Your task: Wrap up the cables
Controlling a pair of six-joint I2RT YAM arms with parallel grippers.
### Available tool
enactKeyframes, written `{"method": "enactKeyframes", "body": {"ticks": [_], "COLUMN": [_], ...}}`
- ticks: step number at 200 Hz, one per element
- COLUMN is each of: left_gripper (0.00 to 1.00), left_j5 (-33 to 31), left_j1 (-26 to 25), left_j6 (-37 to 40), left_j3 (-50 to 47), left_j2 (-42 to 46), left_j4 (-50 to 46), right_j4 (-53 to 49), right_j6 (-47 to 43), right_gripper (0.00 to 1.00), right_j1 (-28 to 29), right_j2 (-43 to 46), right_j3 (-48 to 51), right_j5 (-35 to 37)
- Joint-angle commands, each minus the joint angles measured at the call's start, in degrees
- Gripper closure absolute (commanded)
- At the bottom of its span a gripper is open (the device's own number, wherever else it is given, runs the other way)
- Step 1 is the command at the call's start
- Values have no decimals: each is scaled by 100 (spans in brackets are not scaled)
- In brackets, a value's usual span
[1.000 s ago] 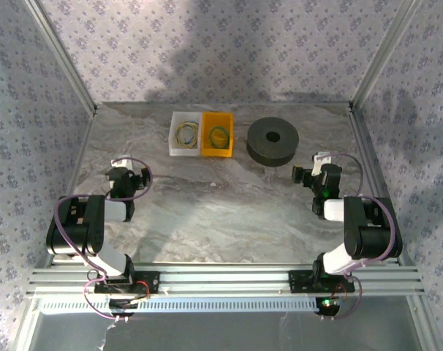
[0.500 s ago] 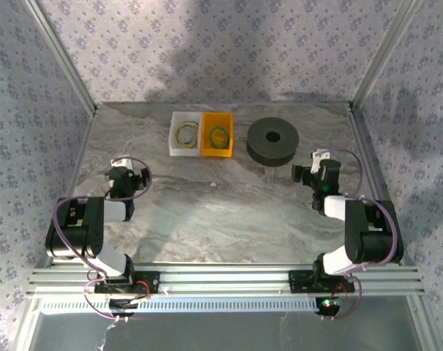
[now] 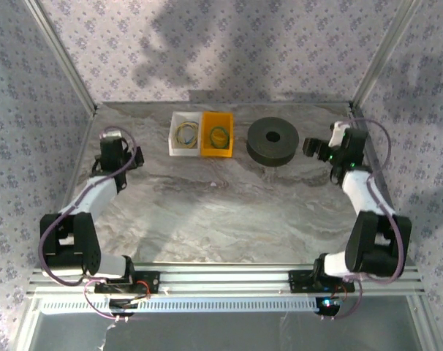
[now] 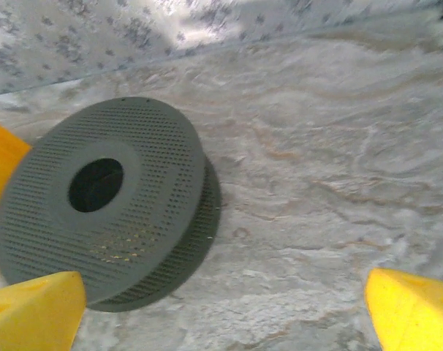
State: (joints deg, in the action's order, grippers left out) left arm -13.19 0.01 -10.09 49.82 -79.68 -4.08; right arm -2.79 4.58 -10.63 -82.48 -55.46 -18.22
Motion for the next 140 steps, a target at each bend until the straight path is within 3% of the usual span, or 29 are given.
{"method": "enactKeyframes", "body": {"ticks": [1, 33, 87, 122, 140], "left_gripper": [2, 0, 0, 0, 0], "left_j5": [374, 1333, 1478, 1487, 1460], "left_j1": [16, -1, -32, -46, -49], "left_j6": [-351, -175, 305, 327, 306], "left_j3": [674, 1161, 1442, 1380, 1332], "left_j2": [-264, -456, -482, -395, -331], "left_j4": [-2457, -3669, -4580, -4690, -4681], "right_j4": [-1785, -1662, -1191, -883, -638], "right_j6": [278, 789, 1312, 1535, 1743], "right_gripper": [0, 0, 0, 11, 21], "right_j1": [-105, -138, 102, 275, 306], "right_j2": [-811, -1843, -3037, -3469, -3529], "right_j3": [-922, -1696, -2330, -2560, -2543], "right_j5": [-1521, -2471, -2506, -2476, -2446]}}
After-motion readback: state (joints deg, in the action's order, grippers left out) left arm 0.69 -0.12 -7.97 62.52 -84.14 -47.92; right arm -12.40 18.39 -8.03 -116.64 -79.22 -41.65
